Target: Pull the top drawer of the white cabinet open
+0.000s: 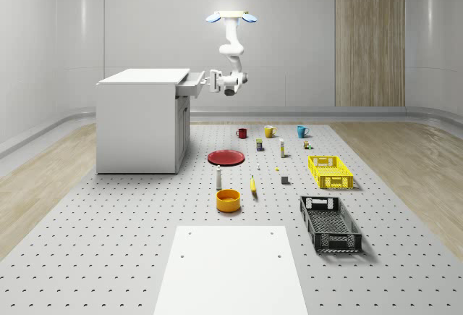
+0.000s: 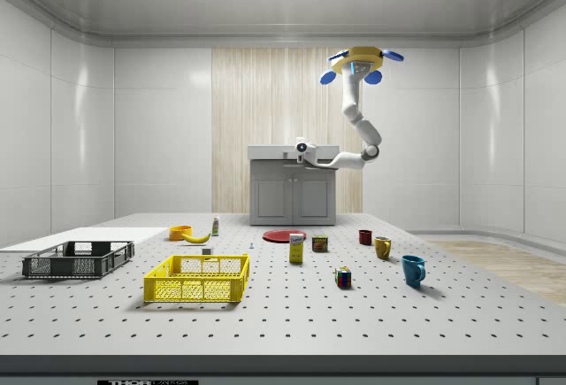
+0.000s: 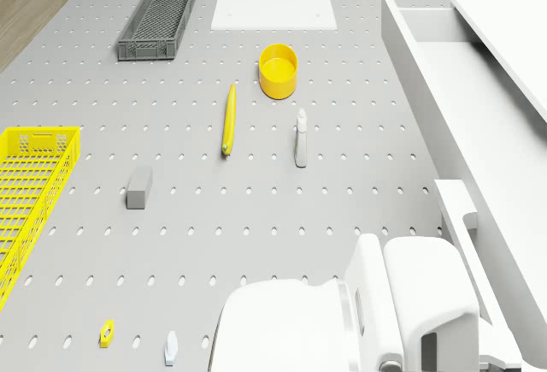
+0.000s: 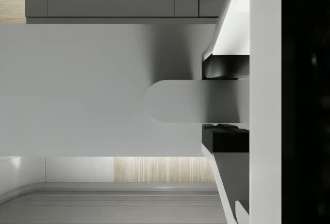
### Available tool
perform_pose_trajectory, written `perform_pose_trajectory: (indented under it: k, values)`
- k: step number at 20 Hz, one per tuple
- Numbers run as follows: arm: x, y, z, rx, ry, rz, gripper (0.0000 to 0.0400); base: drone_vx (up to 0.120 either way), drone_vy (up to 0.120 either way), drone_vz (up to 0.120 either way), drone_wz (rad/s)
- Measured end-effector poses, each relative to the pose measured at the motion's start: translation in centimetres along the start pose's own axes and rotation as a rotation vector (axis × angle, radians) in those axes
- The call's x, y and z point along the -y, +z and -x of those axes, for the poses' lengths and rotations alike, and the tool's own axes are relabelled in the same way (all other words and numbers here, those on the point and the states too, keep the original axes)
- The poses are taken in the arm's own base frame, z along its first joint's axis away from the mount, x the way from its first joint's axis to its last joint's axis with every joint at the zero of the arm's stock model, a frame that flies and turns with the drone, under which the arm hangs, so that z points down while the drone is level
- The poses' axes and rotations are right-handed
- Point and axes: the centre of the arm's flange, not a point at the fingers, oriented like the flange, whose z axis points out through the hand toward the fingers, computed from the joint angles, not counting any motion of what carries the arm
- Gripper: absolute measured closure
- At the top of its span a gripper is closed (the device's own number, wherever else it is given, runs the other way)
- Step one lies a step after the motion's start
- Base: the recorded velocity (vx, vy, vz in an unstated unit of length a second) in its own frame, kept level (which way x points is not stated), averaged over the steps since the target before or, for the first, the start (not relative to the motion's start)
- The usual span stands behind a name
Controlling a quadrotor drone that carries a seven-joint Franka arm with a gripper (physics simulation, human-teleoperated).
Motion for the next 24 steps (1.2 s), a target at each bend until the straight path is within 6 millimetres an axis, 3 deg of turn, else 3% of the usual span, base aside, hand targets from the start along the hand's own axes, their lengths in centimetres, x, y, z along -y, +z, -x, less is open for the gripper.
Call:
perform_pose_trajectory:
  k: [7,10,13,19,24]
  values:
    - [0.0,-3.9,0.0,0.0,0.001,0.0,0.0279,0.0,0.0,0.0,0.0]
    - [0.0,-5.2,0.0,0.001,-0.001,-0.001,0.019,0.0,0.0,0.0,0.0]
    - [0.0,-6.1,0.0,0.002,-0.002,-0.002,0.014,0.0,0.027,0.0,0.0]
    - [0.0,-6.9,-0.1,0.002,-0.003,-0.003,0.0105,0.0,0.12,0.0,0.0]
    - [0.0,-7.1,-0.1,0.003,-0.003,-0.003,0.0098,0.0,0.0,0.0,0.0]
